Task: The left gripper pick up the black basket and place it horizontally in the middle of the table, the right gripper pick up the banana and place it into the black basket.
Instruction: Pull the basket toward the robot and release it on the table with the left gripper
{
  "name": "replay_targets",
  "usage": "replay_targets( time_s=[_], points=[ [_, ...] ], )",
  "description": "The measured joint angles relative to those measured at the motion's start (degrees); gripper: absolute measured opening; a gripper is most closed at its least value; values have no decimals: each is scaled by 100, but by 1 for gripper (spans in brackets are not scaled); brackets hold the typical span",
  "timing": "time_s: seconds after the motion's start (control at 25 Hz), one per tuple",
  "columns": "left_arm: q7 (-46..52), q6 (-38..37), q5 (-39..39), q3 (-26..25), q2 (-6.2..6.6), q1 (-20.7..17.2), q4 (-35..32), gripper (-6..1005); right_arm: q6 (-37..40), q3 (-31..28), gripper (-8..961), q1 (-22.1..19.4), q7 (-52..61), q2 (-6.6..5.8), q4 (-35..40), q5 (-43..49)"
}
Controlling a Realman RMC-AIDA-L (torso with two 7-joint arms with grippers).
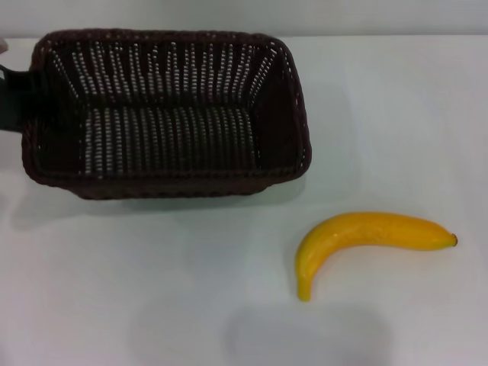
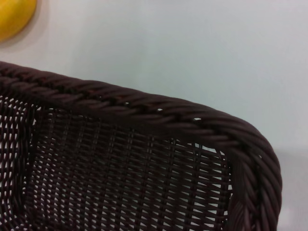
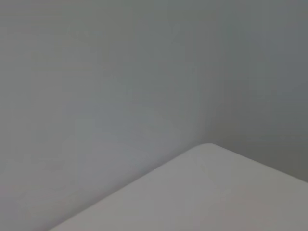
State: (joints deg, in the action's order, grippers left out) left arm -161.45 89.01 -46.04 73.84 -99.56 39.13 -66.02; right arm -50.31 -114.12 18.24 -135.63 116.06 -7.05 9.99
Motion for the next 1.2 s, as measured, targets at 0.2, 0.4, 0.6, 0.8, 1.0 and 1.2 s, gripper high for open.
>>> replay_targets(
  time_s=[0.2, 0.4, 0.6, 0.8, 1.0, 1.2],
  points=[
    [320, 48, 69, 110, -23, -6, -41, 153, 0, -8, 872, 0, 12, 5, 1, 0],
    [450, -5, 216, 240, -44, -34, -74, 177, 0, -25, 871, 0, 18, 7, 1, -1],
    [428, -63, 265, 182, -75, -41, -128, 263, 0, -95, 871, 4, 26, 15, 1, 0],
    [413, -76, 366, -7, -205, -114, -321, 453, -1, -108, 871, 11, 29, 17, 2, -8],
    [424, 321, 277, -588, -495, -355, -982, 511, -1, -110, 871, 13, 29, 17, 3, -13],
    [421, 491, -170, -1292, -975, -710, -1623, 524, -1, -108, 871, -9, 17, -10, 3, -13]
  ],
)
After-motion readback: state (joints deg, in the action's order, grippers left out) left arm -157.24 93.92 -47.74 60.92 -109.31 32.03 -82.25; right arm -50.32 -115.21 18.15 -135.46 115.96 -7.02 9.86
